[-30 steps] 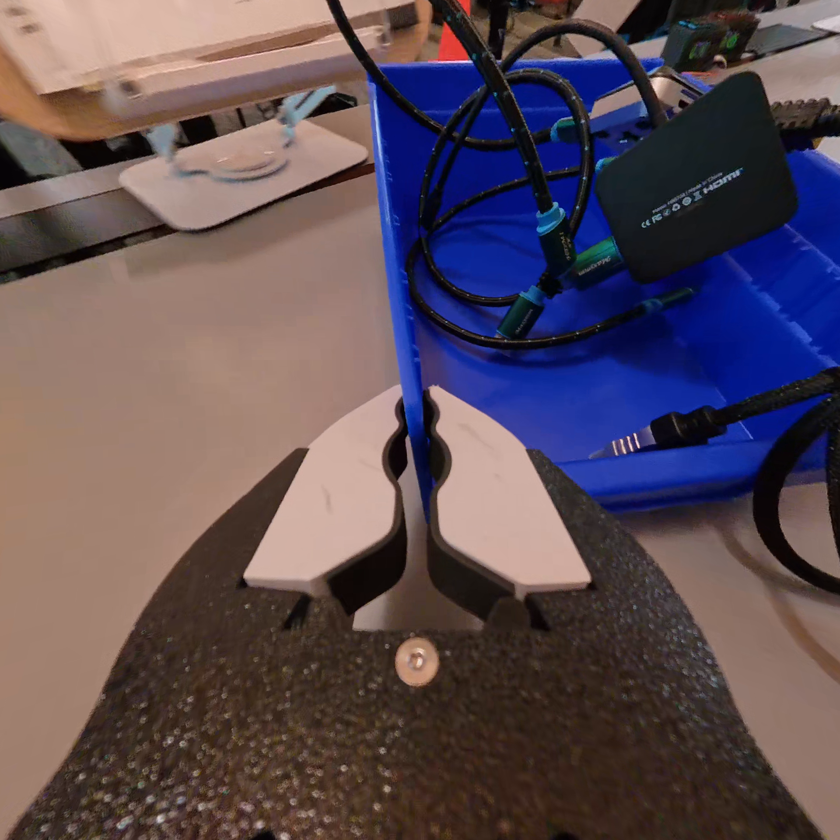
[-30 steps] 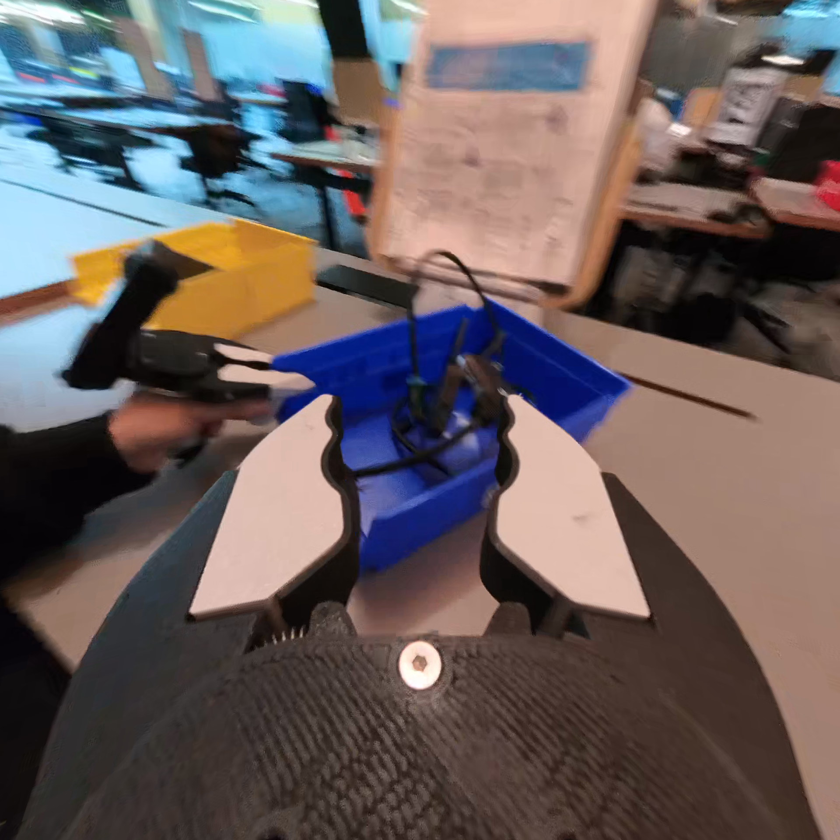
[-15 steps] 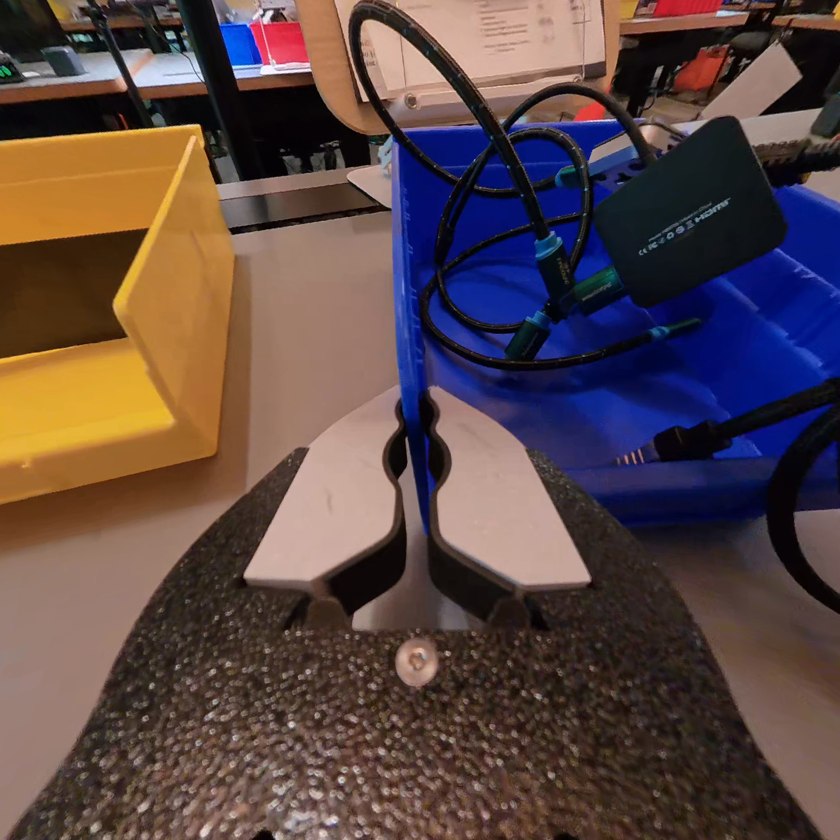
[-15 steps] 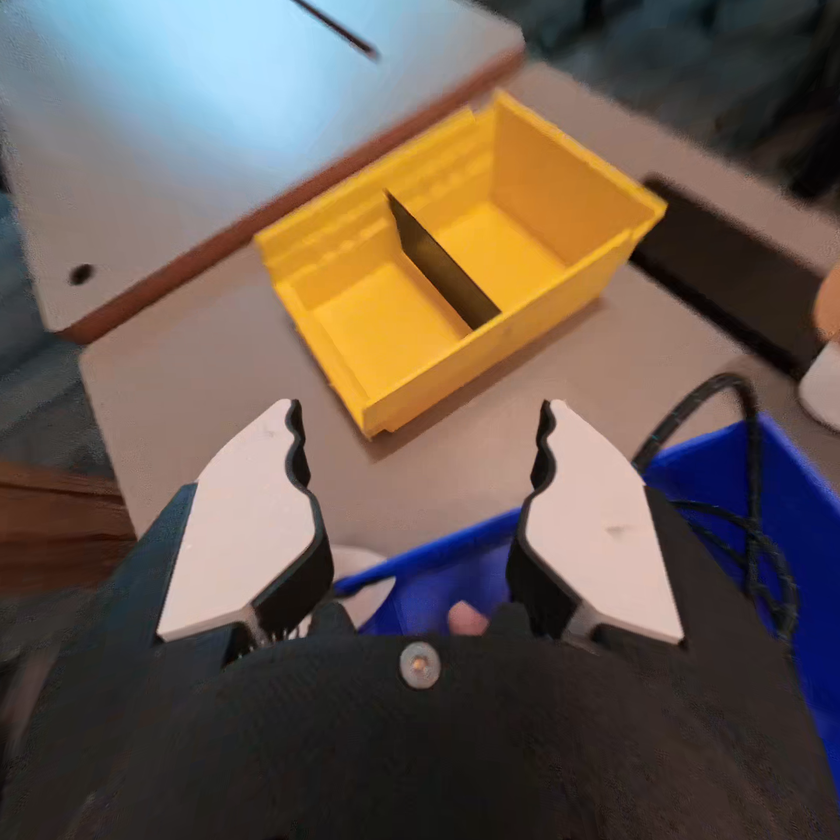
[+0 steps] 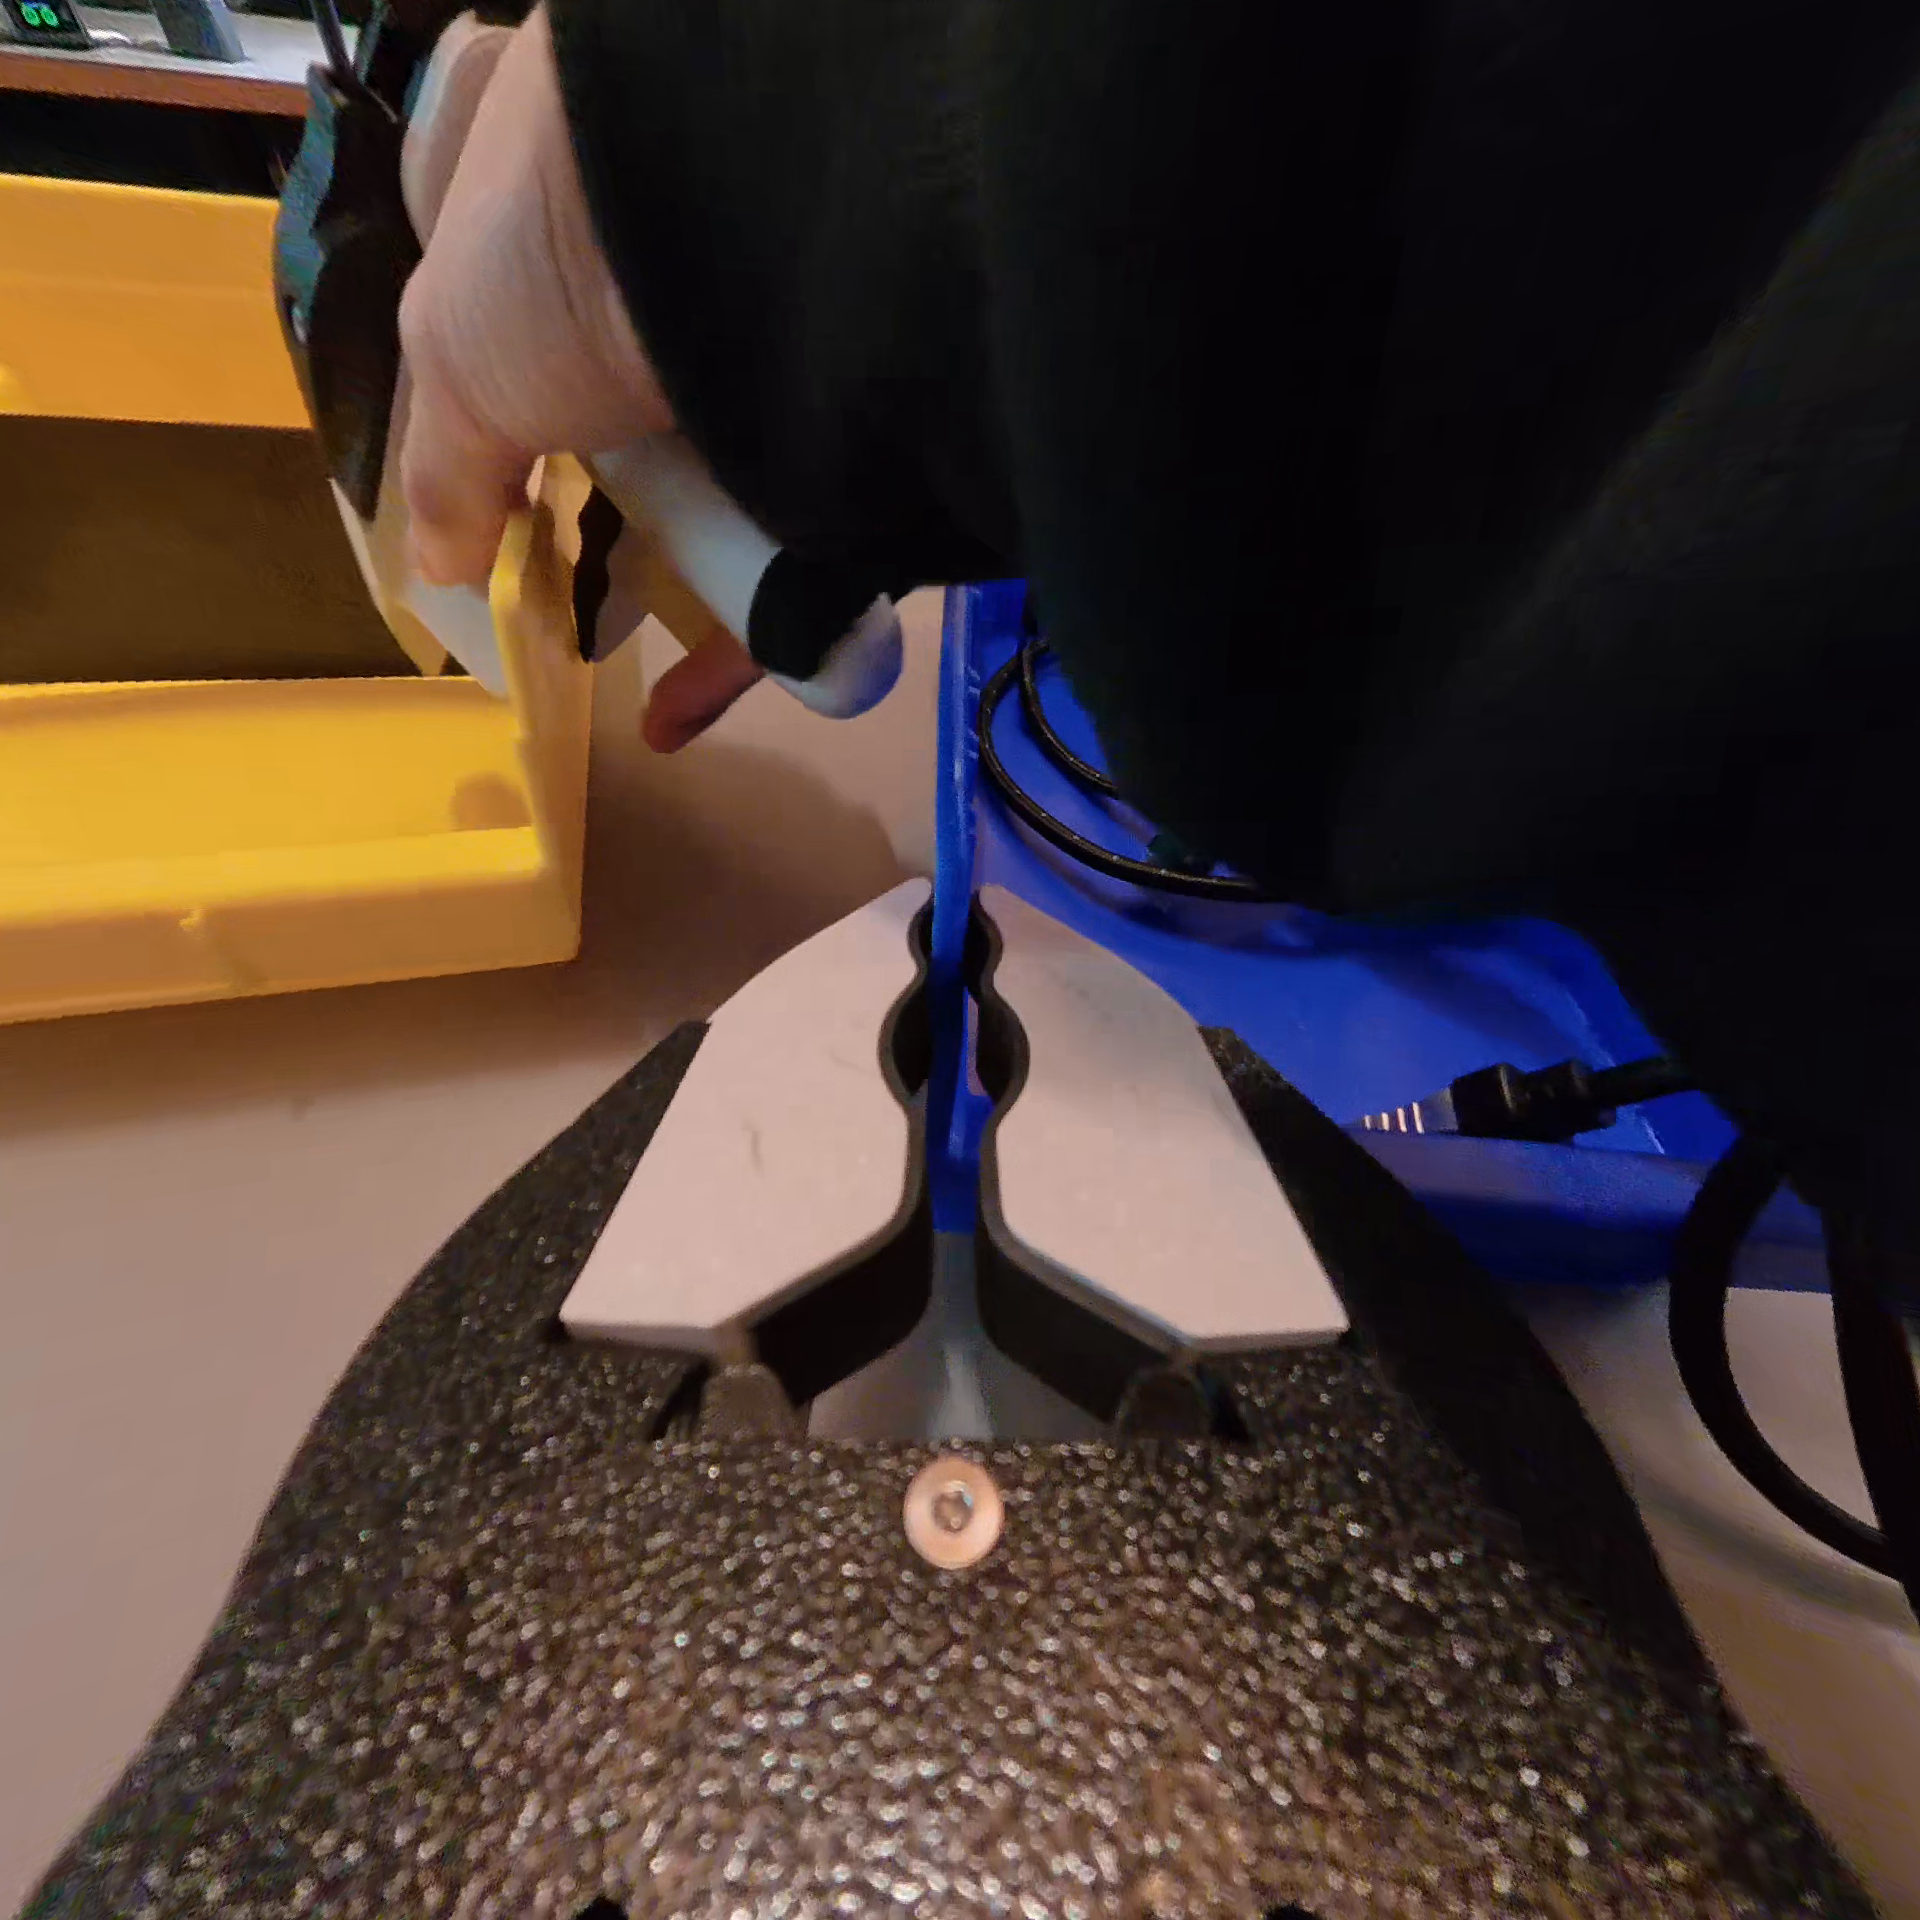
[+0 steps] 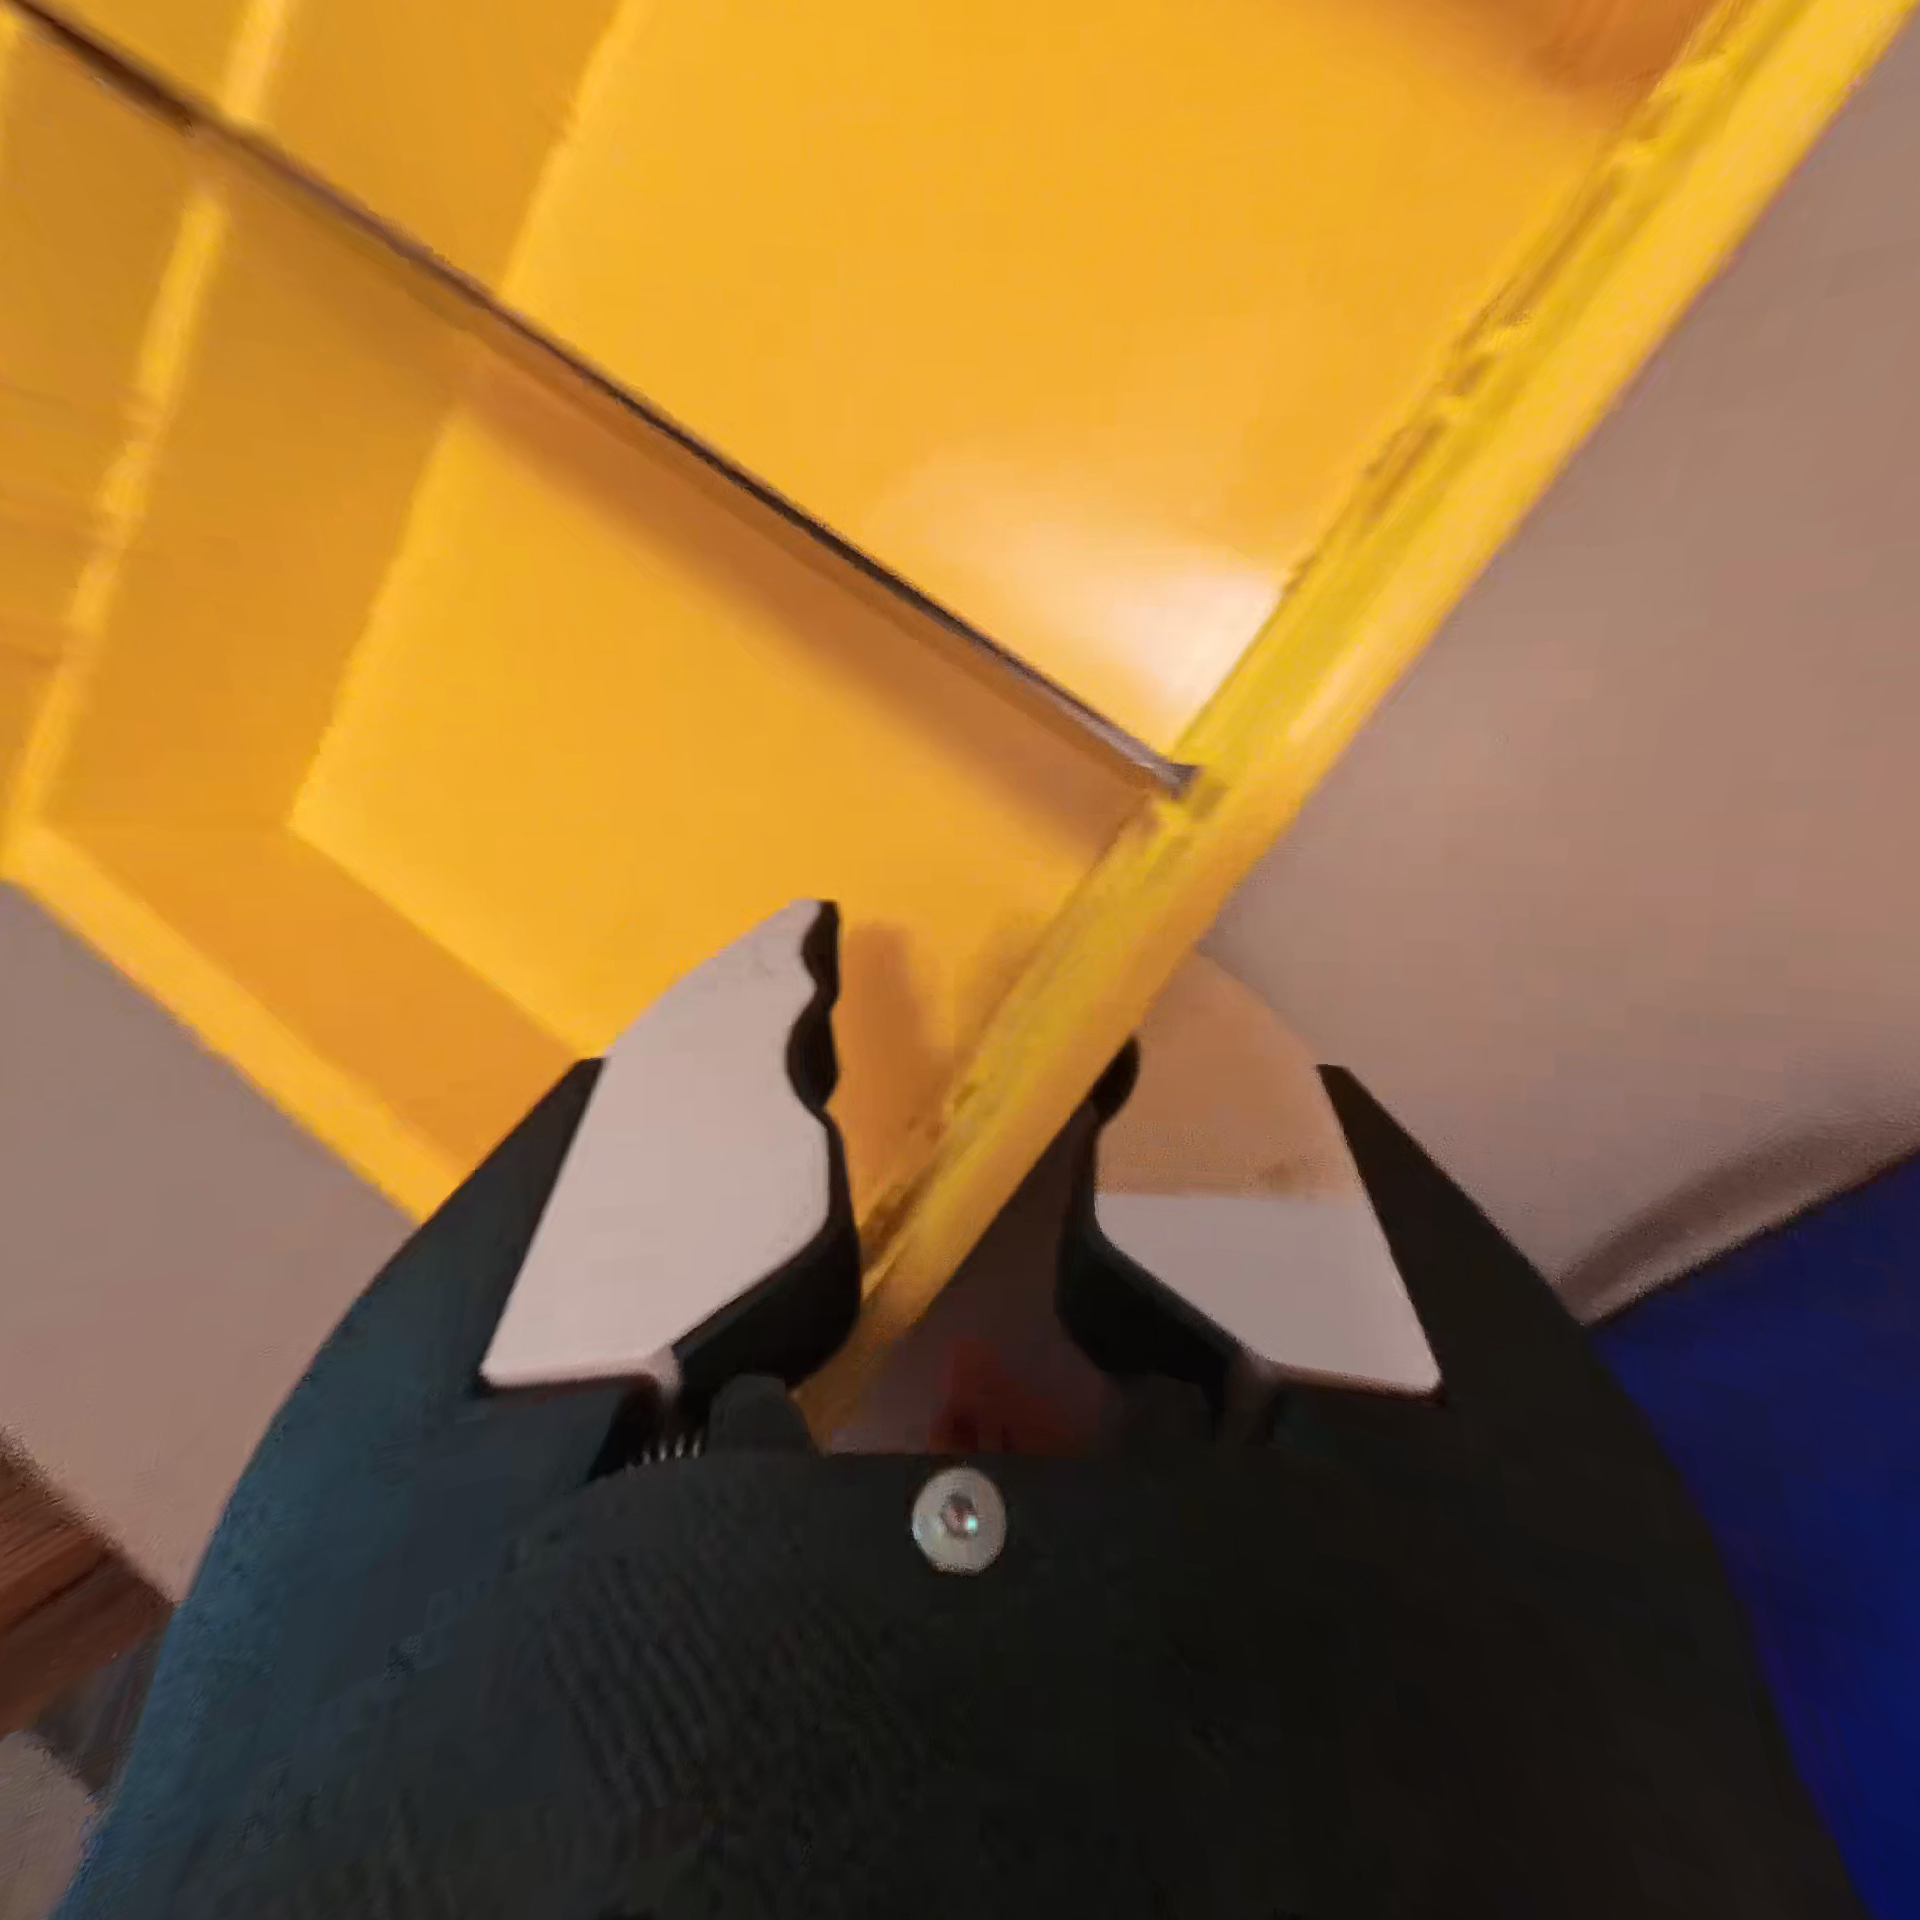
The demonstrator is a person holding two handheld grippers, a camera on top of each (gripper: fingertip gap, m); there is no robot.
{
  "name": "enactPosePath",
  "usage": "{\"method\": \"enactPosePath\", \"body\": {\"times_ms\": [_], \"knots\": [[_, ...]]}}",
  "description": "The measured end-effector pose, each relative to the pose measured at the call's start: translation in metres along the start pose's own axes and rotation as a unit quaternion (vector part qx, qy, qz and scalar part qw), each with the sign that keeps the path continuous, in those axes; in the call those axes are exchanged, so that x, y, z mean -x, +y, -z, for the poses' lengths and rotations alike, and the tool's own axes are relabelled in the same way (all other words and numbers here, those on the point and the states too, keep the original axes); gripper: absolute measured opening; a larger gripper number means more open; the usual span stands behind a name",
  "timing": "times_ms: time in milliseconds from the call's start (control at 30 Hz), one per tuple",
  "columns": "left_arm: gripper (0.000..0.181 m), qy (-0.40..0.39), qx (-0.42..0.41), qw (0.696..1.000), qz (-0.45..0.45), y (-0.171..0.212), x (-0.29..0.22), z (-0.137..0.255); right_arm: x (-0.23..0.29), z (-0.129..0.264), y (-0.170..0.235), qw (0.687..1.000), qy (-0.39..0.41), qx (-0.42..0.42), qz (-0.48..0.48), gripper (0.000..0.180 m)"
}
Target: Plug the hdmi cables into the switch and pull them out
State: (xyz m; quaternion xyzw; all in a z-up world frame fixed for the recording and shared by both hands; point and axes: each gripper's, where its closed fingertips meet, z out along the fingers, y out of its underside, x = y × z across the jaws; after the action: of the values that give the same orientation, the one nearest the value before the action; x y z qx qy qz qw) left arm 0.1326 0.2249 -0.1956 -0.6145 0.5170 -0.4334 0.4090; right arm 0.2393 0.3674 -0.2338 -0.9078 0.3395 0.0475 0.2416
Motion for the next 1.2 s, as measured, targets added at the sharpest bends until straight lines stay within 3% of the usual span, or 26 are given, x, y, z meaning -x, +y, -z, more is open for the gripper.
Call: {"method": "enactPosePath", "body": {"times_ms": [100, 167, 267, 433, 567, 667, 767, 1000, 1200], "knots": [[0.002, 0.000, 0.002, 0.999, -0.040, 0.000, 0.001, 0.001, -0.006, 0.001, -0.009, 0.999, 0.008, -0.012, -0.028, 0.031], [0.002, 0.001, 0.003, 0.998, -0.058, 0.001, 0.003, 0.002, -0.003, 0.013, -0.018, 1.000, -0.011, -0.018, -0.011, 0.030], [0.003, -0.004, 0.005, 0.998, -0.066, 0.001, 0.006, 0.003, 0.008, 0.055, -0.042, 0.998, -0.026, -0.041, 0.042, 0.028], [0.003, -0.010, 0.008, 0.996, -0.088, 0.001, 0.013, 0.003, 0.011, 0.190, -0.097, 0.980, -0.081, -0.156, 0.092, 0.023], [0.003, -0.021, 0.008, 0.997, -0.078, 0.000, 0.037, 0.008, -0.058, 0.304, -0.096, 0.960, -0.056, -0.246, 0.121, 0.018], [0.003, -0.044, 0.007, 0.997, -0.061, -0.001, 0.066, 0.013, -0.147, 0.353, -0.056, 0.957, -0.020, -0.267, 0.107, 0.017], [0.003, -0.074, 0.005, 0.996, -0.040, -0.003, 0.099, 0.020, -0.248, 0.370, 0.011, 0.965, 0.031, -0.251, 0.066, 0.018], [0.003, -0.122, 0.000, 0.992, -0.005, -0.011, 0.182, 0.027, -0.441, 0.347, 0.193, 0.980, 0.110, -0.155, -0.053, 0.019], [0.003, -0.127, 0.002, 0.992, -0.005, -0.022, 0.242, 0.012, -0.529, 0.323, 0.292, 0.981, 0.129, -0.081, -0.121, 0.021]]}}
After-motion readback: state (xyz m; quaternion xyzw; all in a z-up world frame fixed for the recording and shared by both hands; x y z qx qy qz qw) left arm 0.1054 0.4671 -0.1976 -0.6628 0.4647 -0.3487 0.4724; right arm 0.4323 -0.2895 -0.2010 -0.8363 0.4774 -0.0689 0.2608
